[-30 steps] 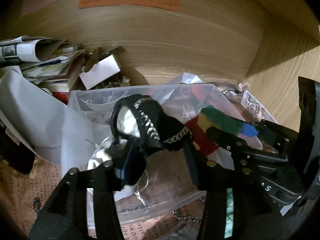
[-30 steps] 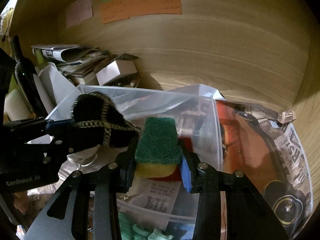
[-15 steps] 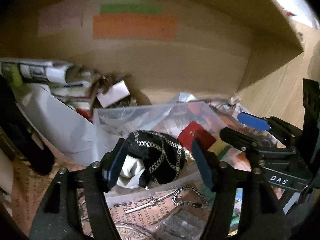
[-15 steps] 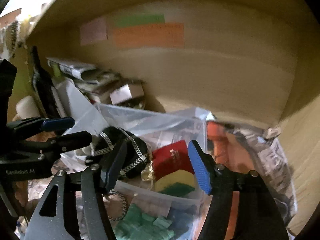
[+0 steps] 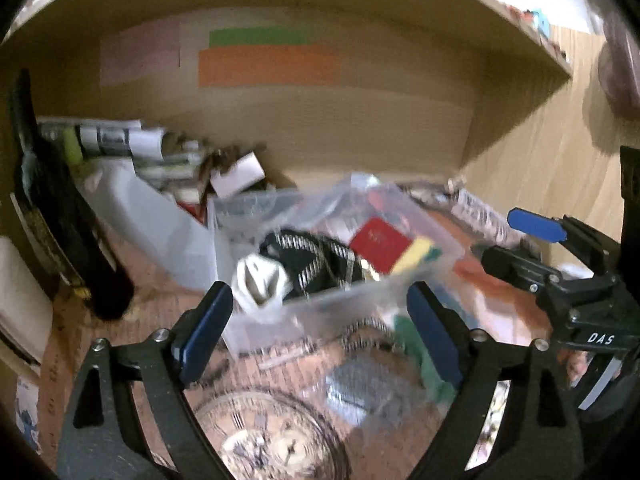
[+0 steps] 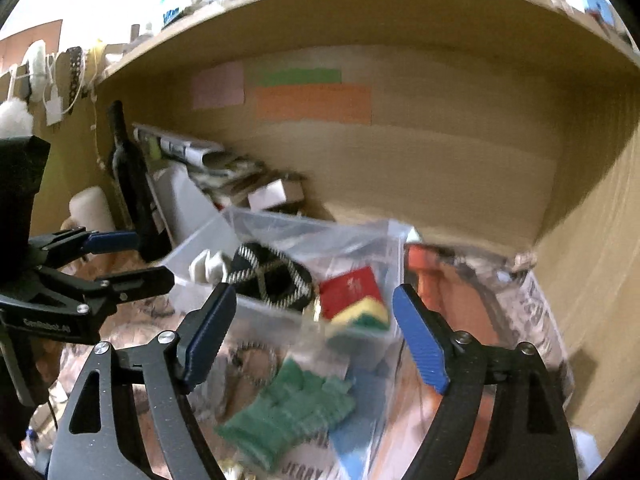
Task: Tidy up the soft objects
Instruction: 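Grasp the gray mesh pouch with the left tool while the right tool grasps the green knit glove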
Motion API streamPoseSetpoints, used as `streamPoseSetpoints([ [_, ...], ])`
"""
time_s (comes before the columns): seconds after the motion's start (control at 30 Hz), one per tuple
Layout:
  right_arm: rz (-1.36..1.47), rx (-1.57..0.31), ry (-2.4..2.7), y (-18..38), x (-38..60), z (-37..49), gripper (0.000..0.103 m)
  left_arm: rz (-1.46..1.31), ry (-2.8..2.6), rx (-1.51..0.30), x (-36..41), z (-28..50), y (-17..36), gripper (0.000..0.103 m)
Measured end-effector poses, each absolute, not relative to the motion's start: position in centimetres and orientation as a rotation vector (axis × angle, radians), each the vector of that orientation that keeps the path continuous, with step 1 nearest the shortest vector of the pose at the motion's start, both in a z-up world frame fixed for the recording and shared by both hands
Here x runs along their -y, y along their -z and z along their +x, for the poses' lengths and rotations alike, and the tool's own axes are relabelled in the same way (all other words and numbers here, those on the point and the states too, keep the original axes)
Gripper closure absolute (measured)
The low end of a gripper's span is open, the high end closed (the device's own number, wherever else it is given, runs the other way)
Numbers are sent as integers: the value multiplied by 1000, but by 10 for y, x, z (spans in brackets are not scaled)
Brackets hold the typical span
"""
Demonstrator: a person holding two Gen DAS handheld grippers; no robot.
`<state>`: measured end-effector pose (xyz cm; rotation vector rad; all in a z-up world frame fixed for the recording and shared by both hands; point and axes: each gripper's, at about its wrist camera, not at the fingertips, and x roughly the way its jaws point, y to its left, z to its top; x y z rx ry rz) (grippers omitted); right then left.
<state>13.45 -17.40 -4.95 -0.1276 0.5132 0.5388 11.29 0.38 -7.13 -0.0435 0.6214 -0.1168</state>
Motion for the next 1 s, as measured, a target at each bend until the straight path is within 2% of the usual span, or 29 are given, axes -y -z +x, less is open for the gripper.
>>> streamPoseSetpoints([
  [0.33, -92, -724, -553, 110, 182, 136, 25, -78, 157, -810, 12, 120, 139, 14],
  [0.57, -100, -821, -590, 131, 175, 145, 25, -78, 173, -848, 21, 119, 159, 14],
  [0.67, -127, -852, -600, 140, 170, 145, 32, -91, 186, -858, 21, 118, 164, 22],
  [0.7, -135, -862, -606, 142, 170, 145, 38, -98, 195, -861, 22, 119, 166, 25],
  [0.73, -139, -868, -608, 144, 169, 145, 42, -105, 209, -867, 22, 119, 167, 33],
  [0.77, -145, -872, -611, 145, 168, 145, 44, -108, 214, -866, 23, 119, 167, 36],
  [0.9, -148, -868, -637, 144, 167, 142, 67, -112, 224, -851, 23, 115, 166, 46],
  [1.0, -146, -862, -648, 144, 168, 141, 78, -122, 227, -843, 21, 111, 165, 54],
])
